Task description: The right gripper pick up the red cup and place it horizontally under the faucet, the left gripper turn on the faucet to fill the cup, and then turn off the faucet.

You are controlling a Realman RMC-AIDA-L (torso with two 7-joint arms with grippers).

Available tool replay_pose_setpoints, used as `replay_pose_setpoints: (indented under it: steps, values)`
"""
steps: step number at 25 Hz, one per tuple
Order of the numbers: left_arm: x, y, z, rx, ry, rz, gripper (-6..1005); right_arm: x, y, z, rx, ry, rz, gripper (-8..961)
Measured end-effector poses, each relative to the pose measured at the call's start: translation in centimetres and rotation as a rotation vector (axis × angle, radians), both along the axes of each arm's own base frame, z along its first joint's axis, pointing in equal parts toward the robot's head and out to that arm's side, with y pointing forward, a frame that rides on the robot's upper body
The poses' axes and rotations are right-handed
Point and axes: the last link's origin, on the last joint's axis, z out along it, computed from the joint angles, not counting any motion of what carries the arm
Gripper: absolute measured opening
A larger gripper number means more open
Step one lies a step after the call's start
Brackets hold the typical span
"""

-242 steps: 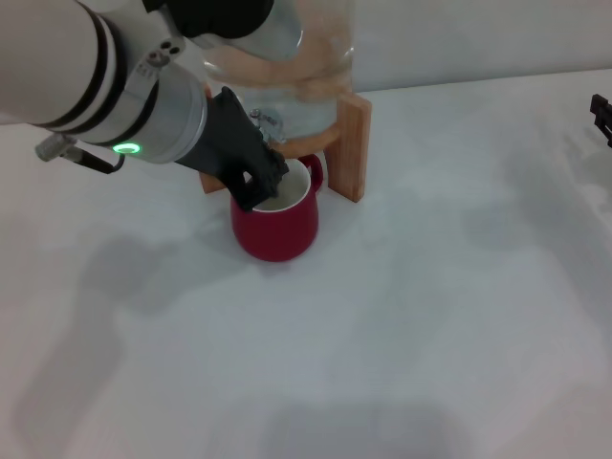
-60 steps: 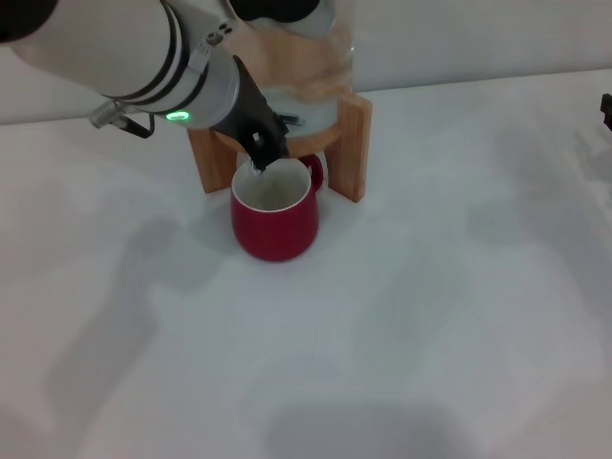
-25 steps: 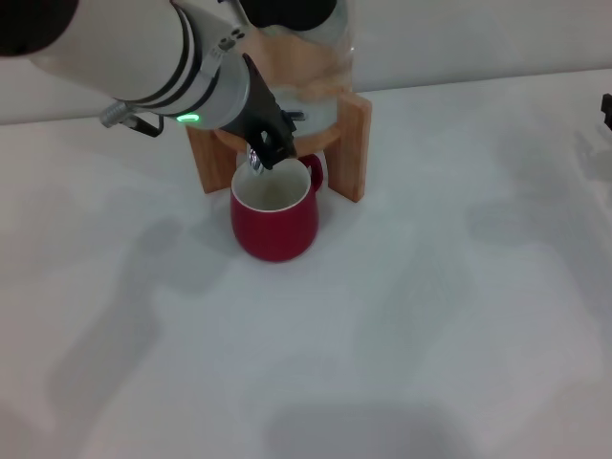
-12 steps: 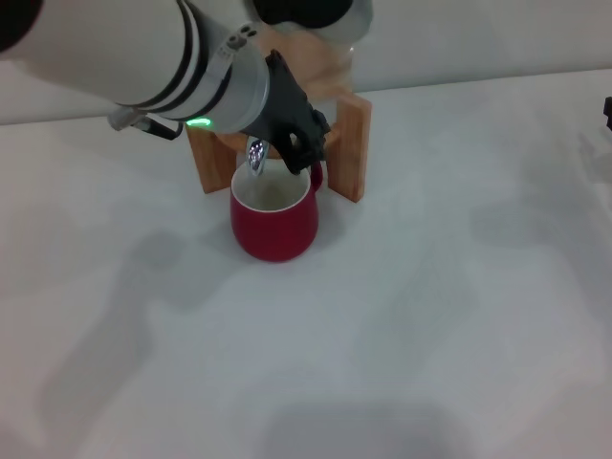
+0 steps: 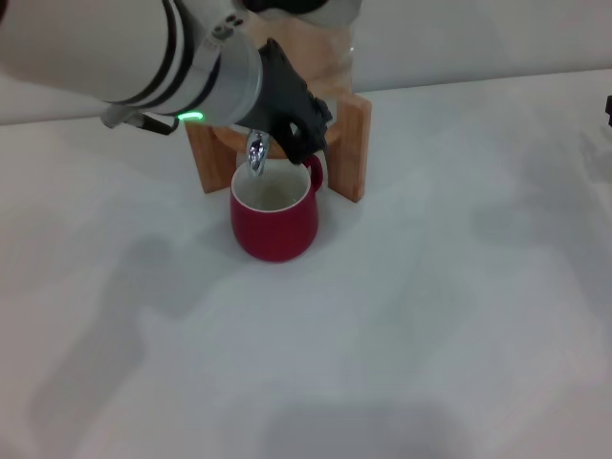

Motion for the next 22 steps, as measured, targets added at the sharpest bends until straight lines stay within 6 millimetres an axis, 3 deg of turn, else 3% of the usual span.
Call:
replay_pose_setpoints:
  steps: [6, 10, 15, 17, 18, 19, 20, 22]
  values:
    - [0.8, -1.0, 3.5, 0.096, -0.235, 0.000, 44, 0.1, -0.1, 0.1, 0.004, 0.007, -0.003, 307]
    - [-1.1, -1.8, 7.3, 0.099, -0.545, 0.152, 44, 0.2, -0.2, 0.1, 0.004, 0.013, -0.004, 307]
    - [-7.6, -2.6, 11.0, 0.158, -0.820, 0.355, 45, 0.4, -0.4, 0.4, 0.007, 0.012, -0.011, 307]
    - [-10.8, -3.1, 11.7, 0.187, -0.883, 0.433, 45, 0.6, -0.6, 0.4, 0.008, 0.014, -0.014, 307]
    - [-10.8, -3.1, 11.7, 0.187, -0.883, 0.433, 45, 0.7, -0.7, 0.4, 0.009, 0.019, -0.018, 307]
    - [-14.4, -3.5, 12.1, 0.207, -0.940, 0.515, 45, 0.9, -0.9, 0.4, 0.009, 0.023, -0.021, 307]
    - [-14.9, -3.6, 12.1, 0.211, -0.943, 0.523, 45, 1.0, -1.1, 0.4, 0.010, 0.027, -0.025, 307]
    - [-17.8, -3.9, 12.3, 0.226, -0.979, 0.572, 45, 1.3, -1.5, 0.6, 0.014, 0.038, -0.027, 307]
